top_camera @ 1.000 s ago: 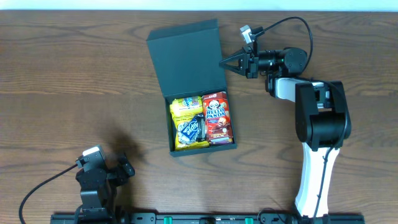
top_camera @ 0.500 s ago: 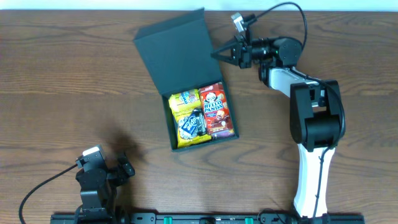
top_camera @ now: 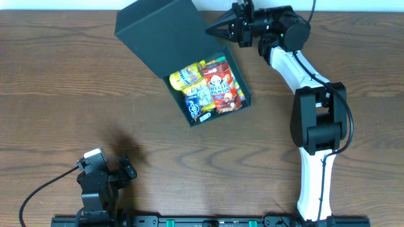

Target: 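Lift and tilt the box with the right gripper, then set it down, then reach the right gripper to the box's front wall and grasp it, then lift and invert the box with the right gripper, dumping snacks onto table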

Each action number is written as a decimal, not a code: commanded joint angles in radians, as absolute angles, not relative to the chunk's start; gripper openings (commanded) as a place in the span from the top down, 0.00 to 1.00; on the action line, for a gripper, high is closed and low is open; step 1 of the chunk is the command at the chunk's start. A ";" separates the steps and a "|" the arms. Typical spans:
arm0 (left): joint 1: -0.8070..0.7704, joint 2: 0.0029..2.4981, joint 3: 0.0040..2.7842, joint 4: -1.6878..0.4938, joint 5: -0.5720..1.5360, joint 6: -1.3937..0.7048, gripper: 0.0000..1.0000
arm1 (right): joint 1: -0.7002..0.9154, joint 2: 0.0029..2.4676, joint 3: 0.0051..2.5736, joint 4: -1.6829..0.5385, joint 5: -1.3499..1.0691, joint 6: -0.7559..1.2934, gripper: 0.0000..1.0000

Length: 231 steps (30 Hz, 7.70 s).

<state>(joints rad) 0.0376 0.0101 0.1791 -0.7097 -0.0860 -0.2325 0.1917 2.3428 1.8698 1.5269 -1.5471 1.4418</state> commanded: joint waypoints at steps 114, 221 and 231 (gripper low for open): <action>0.041 0.005 0.165 -0.733 -0.100 -0.236 0.05 | 0.412 2.245 1.981 -0.966 -0.503 -0.505 0.41; 0.041 0.005 0.165 -0.733 -0.100 -0.236 0.05 | 0.076 2.278 2.516 0.421 -1.137 0.580 0.99; 0.041 0.005 0.165 -0.733 -0.100 -0.236 0.05 | 0.075 2.278 2.744 0.233 -1.068 0.443 0.99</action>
